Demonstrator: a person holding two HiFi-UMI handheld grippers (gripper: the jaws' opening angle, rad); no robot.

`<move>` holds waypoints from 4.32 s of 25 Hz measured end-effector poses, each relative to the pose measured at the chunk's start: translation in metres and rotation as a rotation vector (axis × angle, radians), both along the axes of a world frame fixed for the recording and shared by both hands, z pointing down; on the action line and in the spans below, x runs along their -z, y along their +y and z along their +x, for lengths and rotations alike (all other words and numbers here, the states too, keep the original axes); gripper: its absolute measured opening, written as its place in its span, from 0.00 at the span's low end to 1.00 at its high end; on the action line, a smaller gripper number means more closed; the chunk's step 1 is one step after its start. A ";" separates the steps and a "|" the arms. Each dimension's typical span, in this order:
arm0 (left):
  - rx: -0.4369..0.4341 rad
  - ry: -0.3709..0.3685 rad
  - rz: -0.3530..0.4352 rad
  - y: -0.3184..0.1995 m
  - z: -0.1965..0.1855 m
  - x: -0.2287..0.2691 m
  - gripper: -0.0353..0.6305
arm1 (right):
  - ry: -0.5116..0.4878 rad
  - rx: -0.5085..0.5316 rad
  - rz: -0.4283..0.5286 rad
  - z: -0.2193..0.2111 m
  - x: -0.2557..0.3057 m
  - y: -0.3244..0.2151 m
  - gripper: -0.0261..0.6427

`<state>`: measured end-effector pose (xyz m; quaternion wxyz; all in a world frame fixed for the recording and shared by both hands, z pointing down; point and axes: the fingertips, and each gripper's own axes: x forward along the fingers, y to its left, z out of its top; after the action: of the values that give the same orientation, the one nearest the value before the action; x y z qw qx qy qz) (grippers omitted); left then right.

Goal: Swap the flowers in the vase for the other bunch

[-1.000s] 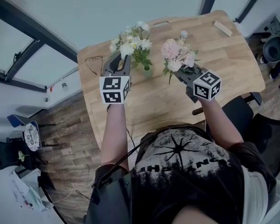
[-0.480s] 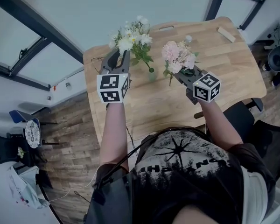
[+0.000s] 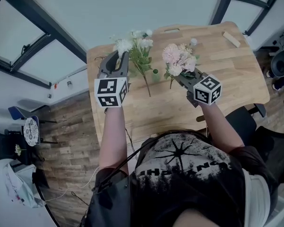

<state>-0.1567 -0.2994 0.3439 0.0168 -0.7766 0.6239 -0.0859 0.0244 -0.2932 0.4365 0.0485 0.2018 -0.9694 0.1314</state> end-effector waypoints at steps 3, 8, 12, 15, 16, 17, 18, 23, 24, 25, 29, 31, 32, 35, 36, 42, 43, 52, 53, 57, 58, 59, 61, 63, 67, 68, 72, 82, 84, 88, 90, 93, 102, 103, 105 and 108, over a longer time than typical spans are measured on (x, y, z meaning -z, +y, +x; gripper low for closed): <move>0.015 0.006 -0.021 0.009 -0.007 -0.012 0.17 | 0.007 0.008 -0.002 -0.004 -0.004 0.002 0.12; 0.046 0.019 -0.062 0.024 -0.021 -0.035 0.17 | 0.008 0.022 0.003 -0.012 -0.001 0.002 0.12; 0.066 0.039 -0.100 0.036 -0.028 -0.057 0.17 | 0.005 0.034 0.014 -0.021 0.004 -0.001 0.12; 0.077 0.055 -0.131 0.043 -0.032 -0.074 0.17 | 0.006 0.040 0.025 -0.028 0.009 -0.006 0.12; 0.080 0.060 -0.140 0.045 -0.033 -0.079 0.17 | 0.006 0.042 0.029 -0.030 0.011 -0.008 0.12; 0.083 0.064 -0.148 0.047 -0.034 -0.084 0.17 | 0.006 0.044 0.033 -0.033 0.012 -0.010 0.12; 0.085 0.068 -0.156 0.049 -0.034 -0.088 0.17 | 0.005 0.047 0.037 -0.035 0.014 -0.012 0.12; 0.097 0.067 -0.201 0.058 -0.037 -0.111 0.17 | 0.006 0.057 0.056 -0.047 0.021 -0.021 0.12; 0.099 0.063 -0.209 0.060 -0.038 -0.115 0.17 | 0.005 0.059 0.058 -0.050 0.023 -0.024 0.12; 0.101 0.061 -0.216 0.061 -0.038 -0.119 0.17 | 0.004 0.061 0.059 -0.053 0.024 -0.026 0.12; 0.109 0.071 -0.241 0.067 -0.037 -0.133 0.17 | -0.001 0.075 0.065 -0.063 0.027 -0.032 0.12; 0.114 0.081 -0.255 0.071 -0.037 -0.140 0.17 | 0.001 0.080 0.068 -0.068 0.027 -0.035 0.12; 0.116 0.087 -0.262 0.072 -0.036 -0.144 0.17 | 0.002 0.082 0.069 -0.070 0.027 -0.037 0.12; 0.124 0.102 -0.285 0.077 -0.036 -0.154 0.17 | 0.004 0.085 0.069 -0.076 0.026 -0.044 0.12; 0.127 0.107 -0.291 0.078 -0.037 -0.157 0.17 | 0.006 0.086 0.069 -0.078 0.025 -0.046 0.12; 0.133 0.127 -0.320 0.079 -0.041 -0.169 0.17 | 0.020 0.097 0.066 -0.088 0.017 -0.060 0.12; 0.134 0.128 -0.324 0.079 -0.041 -0.171 0.17 | 0.022 0.100 0.065 -0.090 0.015 -0.061 0.12; 0.138 0.135 -0.357 0.074 -0.042 -0.185 0.17 | 0.035 0.114 0.029 -0.098 -0.011 -0.067 0.12; 0.137 0.136 -0.360 0.073 -0.042 -0.185 0.17 | 0.033 0.120 0.026 -0.099 -0.014 -0.067 0.12; 0.126 0.145 -0.374 0.073 -0.038 -0.192 0.17 | 0.034 0.142 0.027 -0.101 -0.029 -0.064 0.12; 0.125 0.147 -0.380 0.074 -0.037 -0.195 0.17 | 0.033 0.141 0.024 -0.101 -0.033 -0.064 0.12; 0.123 0.148 -0.385 0.074 -0.036 -0.197 0.17 | 0.031 0.139 0.021 -0.101 -0.036 -0.065 0.12; 0.119 0.149 -0.393 0.073 -0.034 -0.200 0.17 | 0.032 0.137 0.020 -0.100 -0.044 -0.065 0.12; 0.115 0.152 -0.397 0.072 -0.032 -0.202 0.17 | 0.041 0.136 0.027 -0.100 -0.052 -0.065 0.12; 0.106 0.155 -0.402 0.071 -0.029 -0.203 0.17 | 0.058 0.142 0.021 -0.101 -0.070 -0.060 0.12; 0.107 0.156 -0.401 0.072 -0.030 -0.203 0.17 | 0.062 0.142 0.017 -0.102 -0.075 -0.059 0.12; 0.114 0.174 -0.407 0.072 -0.028 -0.207 0.17 | 0.080 0.138 0.008 -0.100 -0.091 -0.058 0.12; 0.104 0.192 -0.394 0.074 -0.021 -0.201 0.17 | 0.097 0.139 0.003 -0.099 -0.115 -0.058 0.12; 0.106 0.196 -0.390 0.075 -0.021 -0.199 0.17 | 0.096 0.138 0.005 -0.100 -0.115 -0.058 0.12; 0.104 0.201 -0.388 0.077 -0.020 -0.198 0.17 | 0.097 0.136 0.006 -0.101 -0.114 -0.061 0.12; 0.102 0.203 -0.390 0.076 -0.019 -0.198 0.17 | 0.094 0.127 0.000 -0.101 -0.114 -0.064 0.13; 0.100 0.204 -0.395 0.076 -0.018 -0.200 0.17 | 0.092 0.105 -0.019 -0.101 -0.115 -0.069 0.17; 0.089 0.192 -0.382 0.074 -0.018 -0.195 0.17 | 0.126 0.092 -0.053 -0.099 -0.126 -0.067 0.40; 0.088 0.190 -0.379 0.073 -0.018 -0.194 0.17 | 0.129 0.088 -0.057 -0.098 -0.127 -0.067 0.41; 0.085 0.186 -0.375 0.072 -0.018 -0.192 0.17 | 0.137 0.080 -0.063 -0.096 -0.128 -0.066 0.42; 0.079 0.179 -0.373 0.073 -0.017 -0.190 0.17 | 0.145 0.066 -0.071 -0.091 -0.129 -0.065 0.42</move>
<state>-0.1738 -0.2268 0.5342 -0.1860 -0.7457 0.6262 -0.1313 -0.0664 -0.3578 0.5656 0.1299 0.1771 -0.9641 0.1490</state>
